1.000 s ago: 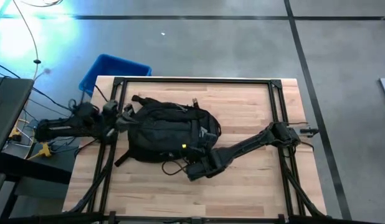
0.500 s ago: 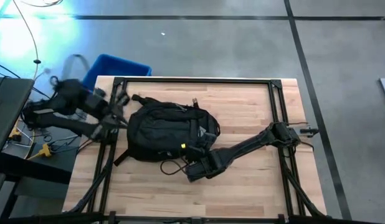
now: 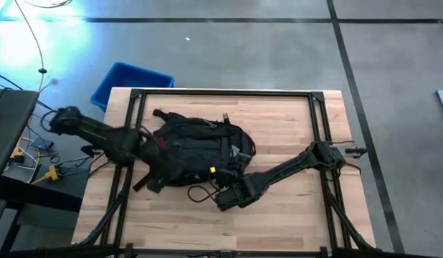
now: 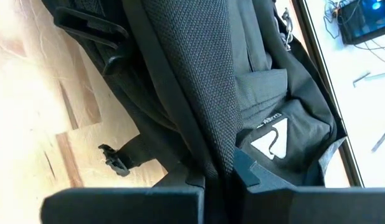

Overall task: Unpack backpack
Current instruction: Open the black backpack

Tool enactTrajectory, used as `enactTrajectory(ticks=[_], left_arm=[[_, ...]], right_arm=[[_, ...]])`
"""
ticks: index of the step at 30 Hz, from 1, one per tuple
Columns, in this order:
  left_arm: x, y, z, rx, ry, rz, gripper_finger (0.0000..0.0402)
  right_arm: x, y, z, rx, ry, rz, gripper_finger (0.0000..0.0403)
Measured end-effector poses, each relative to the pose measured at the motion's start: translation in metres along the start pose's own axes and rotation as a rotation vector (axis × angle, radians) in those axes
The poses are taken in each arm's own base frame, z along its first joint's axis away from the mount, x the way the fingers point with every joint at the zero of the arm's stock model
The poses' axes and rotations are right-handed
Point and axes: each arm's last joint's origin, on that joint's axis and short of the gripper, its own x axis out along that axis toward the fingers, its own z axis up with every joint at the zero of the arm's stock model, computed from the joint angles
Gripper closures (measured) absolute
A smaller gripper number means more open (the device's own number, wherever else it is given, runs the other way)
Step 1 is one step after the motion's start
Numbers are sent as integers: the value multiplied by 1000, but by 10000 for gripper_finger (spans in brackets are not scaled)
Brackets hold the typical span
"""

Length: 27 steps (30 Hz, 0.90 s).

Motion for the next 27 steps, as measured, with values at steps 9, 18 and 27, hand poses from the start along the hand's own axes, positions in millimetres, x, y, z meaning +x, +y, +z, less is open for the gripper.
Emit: enactTrajectory(ticks=[9,18,27], left_arm=[[42,-18,21,61,139,310,199],[70,-16,21,1,235,314,328],[50,-13,34,-111,140,406,398]], right_arm=[[-2,2,-1,17,-3,2,403],[-15,13,-10,-28,-29,6,403],[-33,24,-23,-76,-97,-65,399]])
